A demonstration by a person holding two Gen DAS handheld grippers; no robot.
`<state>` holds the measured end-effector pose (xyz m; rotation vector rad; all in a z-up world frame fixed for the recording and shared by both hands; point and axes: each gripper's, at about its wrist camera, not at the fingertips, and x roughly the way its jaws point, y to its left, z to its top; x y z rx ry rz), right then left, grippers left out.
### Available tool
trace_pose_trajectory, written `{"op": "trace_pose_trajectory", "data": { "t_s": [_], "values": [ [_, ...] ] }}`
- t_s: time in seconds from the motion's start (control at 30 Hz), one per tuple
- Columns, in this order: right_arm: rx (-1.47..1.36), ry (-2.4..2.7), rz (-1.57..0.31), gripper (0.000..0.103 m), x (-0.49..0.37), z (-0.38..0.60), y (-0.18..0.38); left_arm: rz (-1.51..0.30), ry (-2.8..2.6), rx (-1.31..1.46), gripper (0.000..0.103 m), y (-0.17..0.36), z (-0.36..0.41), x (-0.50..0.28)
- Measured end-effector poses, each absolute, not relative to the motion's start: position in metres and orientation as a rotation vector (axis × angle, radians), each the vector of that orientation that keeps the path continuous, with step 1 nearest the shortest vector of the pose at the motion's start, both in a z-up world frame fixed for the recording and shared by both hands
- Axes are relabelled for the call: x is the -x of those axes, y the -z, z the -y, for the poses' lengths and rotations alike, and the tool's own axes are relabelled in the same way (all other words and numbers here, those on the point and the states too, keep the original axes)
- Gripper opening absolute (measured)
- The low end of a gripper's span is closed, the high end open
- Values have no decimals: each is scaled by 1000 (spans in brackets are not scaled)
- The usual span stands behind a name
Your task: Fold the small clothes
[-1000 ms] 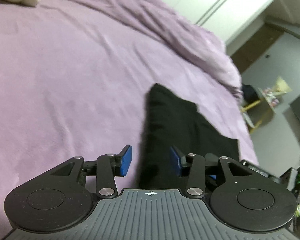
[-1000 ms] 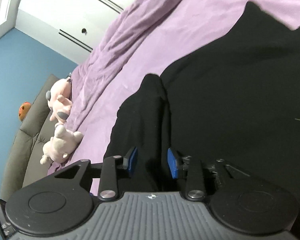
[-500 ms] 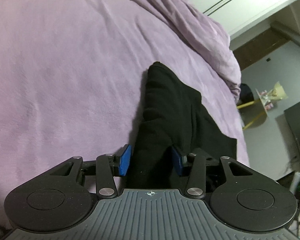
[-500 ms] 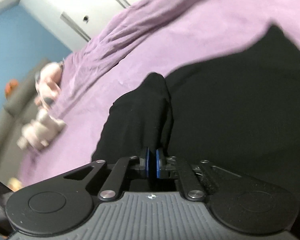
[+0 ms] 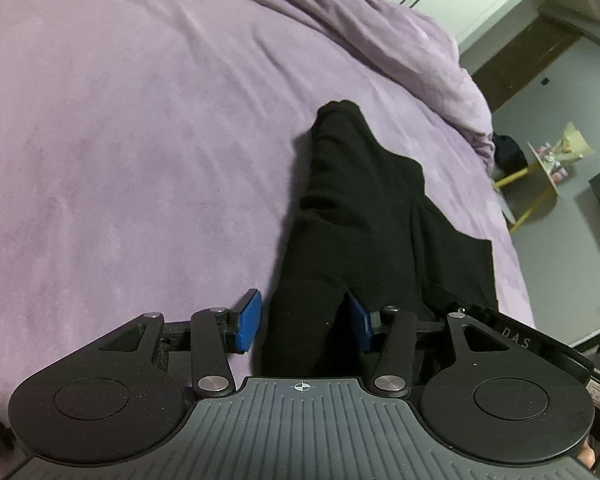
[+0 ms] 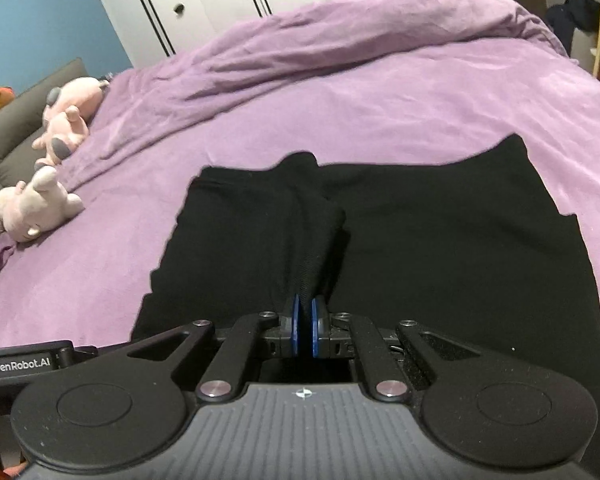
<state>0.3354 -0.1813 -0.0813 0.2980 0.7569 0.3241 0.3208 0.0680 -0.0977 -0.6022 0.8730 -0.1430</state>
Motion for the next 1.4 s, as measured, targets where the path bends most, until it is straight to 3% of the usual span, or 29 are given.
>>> {"op": "trace_pose_trajectory", "data": {
  "t_s": [0.07, 0.13, 0.17, 0.33, 0.43, 0.57, 0.6, 0.63, 0.83, 1.0, 1.1, 1.4],
  "values": [
    [-346, -320, -763, 11, -340, 185, 83, -872, 134, 597, 54, 97, -70, -321],
    [-406, -323, -775, 29, -345, 192, 89, -874, 136, 611, 54, 98, -73, -321],
    [-448, -343, -792, 33, -347, 196, 94, -875, 139, 615, 54, 98, -74, -321],
    [-665, -406, -821, 37, -356, 220, 117, -870, 152, 636, 55, 101, -76, -322],
    [-822, -459, -833, 37, -365, 224, 133, -871, 160, 655, 55, 104, -77, -324],
    [-814, -490, -845, 36, -374, 208, 134, -875, 173, 668, 55, 106, -78, -325],
    [-777, -475, -848, 27, -375, 203, 131, -877, 171, 669, 55, 106, -78, -326],
    [-727, -448, -853, 9, -375, 198, 127, -880, 167, 672, 55, 105, -78, -326],
    [-303, -317, -739, 8, -352, 179, 78, -862, 142, 609, 53, 90, -64, -324],
    [-107, -229, -707, 8, -335, 195, 58, -872, 152, 568, 53, 84, -40, -330],
    [-17, -148, -746, 8, -335, 209, 68, -944, 206, 543, 59, 94, -16, -342],
    [-544, -243, -804, 19, -354, 277, 102, -917, 195, 453, 60, 88, -2, -329]
  ]
}}
